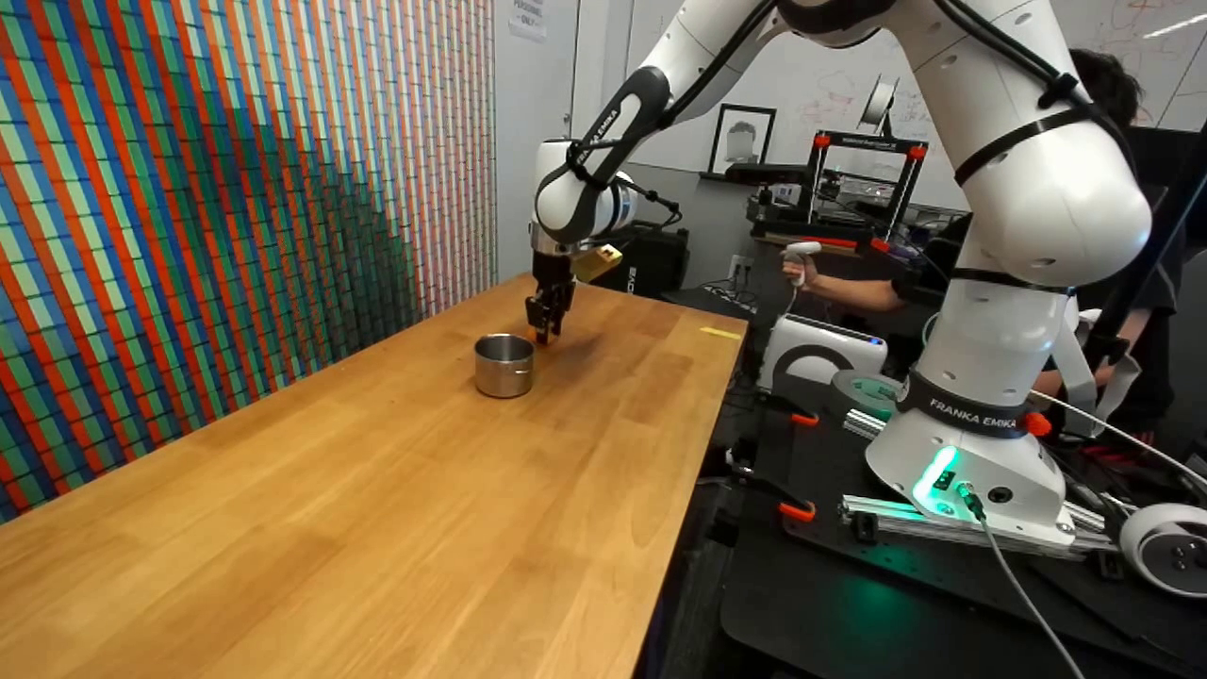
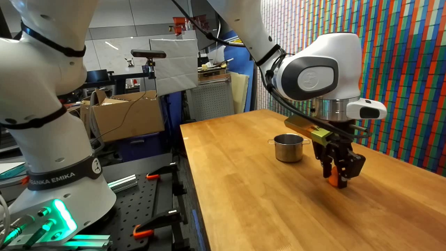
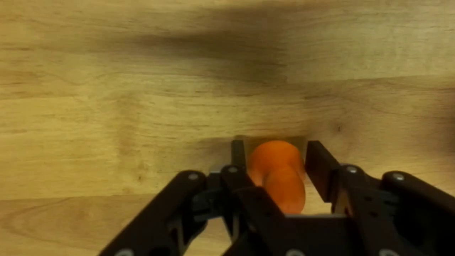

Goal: Put the orange object inside the pot.

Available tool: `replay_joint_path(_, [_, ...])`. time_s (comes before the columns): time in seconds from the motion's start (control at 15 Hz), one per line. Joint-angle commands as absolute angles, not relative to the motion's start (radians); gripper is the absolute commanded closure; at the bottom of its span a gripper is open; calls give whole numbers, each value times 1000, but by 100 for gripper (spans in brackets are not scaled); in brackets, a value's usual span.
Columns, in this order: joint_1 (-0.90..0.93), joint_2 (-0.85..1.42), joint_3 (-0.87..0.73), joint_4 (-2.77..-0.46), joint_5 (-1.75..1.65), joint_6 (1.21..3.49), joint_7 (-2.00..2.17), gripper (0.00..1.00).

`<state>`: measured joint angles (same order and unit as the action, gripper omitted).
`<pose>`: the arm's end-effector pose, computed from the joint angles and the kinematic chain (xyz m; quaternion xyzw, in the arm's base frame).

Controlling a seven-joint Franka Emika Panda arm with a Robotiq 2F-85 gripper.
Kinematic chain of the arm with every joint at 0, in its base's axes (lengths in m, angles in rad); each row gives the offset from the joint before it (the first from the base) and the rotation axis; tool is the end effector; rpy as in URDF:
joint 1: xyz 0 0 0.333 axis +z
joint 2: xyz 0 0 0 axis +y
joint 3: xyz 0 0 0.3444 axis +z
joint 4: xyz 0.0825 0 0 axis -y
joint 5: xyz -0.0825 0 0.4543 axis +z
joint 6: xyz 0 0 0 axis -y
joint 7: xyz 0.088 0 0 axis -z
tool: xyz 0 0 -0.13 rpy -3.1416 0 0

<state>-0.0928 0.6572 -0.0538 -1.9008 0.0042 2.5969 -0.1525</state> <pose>0.6807 -0.1006 0.0957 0.9997 0.0071 0.0174 0.0180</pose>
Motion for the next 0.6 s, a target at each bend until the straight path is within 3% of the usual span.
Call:
replay_joint_path(0.0, [-119,685,-28,-1873,4,2601,-169,81])
replay_joint_path(0.07, [-116,685,-28,-1871,2,2600,-167,84])
replay_joint_path(0.53, [-121,614,23,-1820,29,2522,-184,82])
